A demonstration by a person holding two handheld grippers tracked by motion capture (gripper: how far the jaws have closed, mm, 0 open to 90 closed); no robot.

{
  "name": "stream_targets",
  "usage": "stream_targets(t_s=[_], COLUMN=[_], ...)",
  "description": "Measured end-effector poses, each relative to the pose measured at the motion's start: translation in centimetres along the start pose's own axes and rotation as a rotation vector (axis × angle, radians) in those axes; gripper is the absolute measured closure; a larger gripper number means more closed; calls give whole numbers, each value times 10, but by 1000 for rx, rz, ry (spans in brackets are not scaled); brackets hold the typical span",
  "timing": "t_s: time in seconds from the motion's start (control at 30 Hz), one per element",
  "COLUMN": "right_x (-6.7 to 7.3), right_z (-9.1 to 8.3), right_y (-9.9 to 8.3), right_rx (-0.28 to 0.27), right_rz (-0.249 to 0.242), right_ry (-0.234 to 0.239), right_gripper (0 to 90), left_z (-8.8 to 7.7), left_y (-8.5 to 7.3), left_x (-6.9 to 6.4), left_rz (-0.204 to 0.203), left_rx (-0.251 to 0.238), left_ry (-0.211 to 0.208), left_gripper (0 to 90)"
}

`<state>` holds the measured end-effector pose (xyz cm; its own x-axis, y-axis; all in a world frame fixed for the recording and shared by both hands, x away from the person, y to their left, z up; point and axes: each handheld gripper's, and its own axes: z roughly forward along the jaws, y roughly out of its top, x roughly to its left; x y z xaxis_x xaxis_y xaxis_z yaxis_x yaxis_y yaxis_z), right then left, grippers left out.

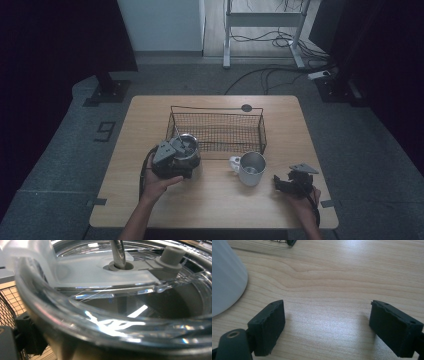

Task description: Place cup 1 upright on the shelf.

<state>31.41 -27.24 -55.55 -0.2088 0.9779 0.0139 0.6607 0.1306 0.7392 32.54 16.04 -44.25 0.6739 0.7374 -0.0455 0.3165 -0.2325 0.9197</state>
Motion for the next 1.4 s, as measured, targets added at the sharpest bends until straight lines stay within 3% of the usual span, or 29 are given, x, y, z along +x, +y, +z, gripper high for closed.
stream_targets(t_s=[0.87, 1.4], right_x=[0, 0], right_z=[0, 0], right_y=[0, 0], right_rx=[-1, -1], right_rz=[0, 1], right_ry=[0, 0], right_gripper=[133, 133], left_z=[2, 2], left_y=[21, 36], left_x=[7, 18], left_rz=[-10, 2], left_rx=[-37, -43], left_ry=[-19, -2], left_gripper=[38, 38])
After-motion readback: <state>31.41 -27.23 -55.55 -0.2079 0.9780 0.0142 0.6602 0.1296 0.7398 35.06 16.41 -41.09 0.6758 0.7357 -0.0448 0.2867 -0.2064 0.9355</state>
